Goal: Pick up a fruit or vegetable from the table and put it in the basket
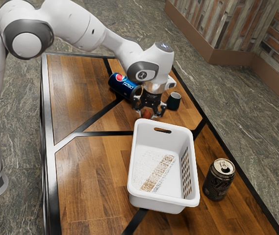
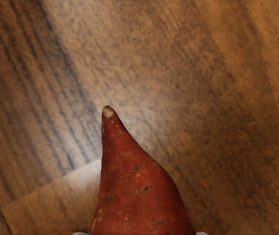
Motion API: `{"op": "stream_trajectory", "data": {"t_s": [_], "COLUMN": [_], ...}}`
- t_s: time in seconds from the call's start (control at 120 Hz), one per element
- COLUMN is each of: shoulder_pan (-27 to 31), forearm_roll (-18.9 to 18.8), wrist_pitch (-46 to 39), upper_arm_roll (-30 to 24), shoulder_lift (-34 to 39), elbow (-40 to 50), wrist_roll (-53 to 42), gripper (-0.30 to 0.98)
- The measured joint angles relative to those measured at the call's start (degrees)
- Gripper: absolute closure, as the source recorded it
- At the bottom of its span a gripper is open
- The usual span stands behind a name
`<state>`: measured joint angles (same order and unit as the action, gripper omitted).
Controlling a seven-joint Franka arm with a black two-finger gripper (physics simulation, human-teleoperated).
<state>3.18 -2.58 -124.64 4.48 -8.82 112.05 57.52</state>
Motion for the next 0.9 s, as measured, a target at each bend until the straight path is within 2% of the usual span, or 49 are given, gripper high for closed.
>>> {"op": "stream_trajectory", "data": {"t_s": [0.508, 0.9], "shoulder_pan": [-0.21, -0.63], "forearm_roll": [-1.13, -3.04], "wrist_pitch": [0.40, 4.18], "upper_arm_roll": [-0.18, -1.84], "shoulder_lift": [1.01, 1.30], "elbow": [-1.43, -9.18], "wrist_roll": [0.29, 0.97], "gripper": [0.55, 0.55]}}
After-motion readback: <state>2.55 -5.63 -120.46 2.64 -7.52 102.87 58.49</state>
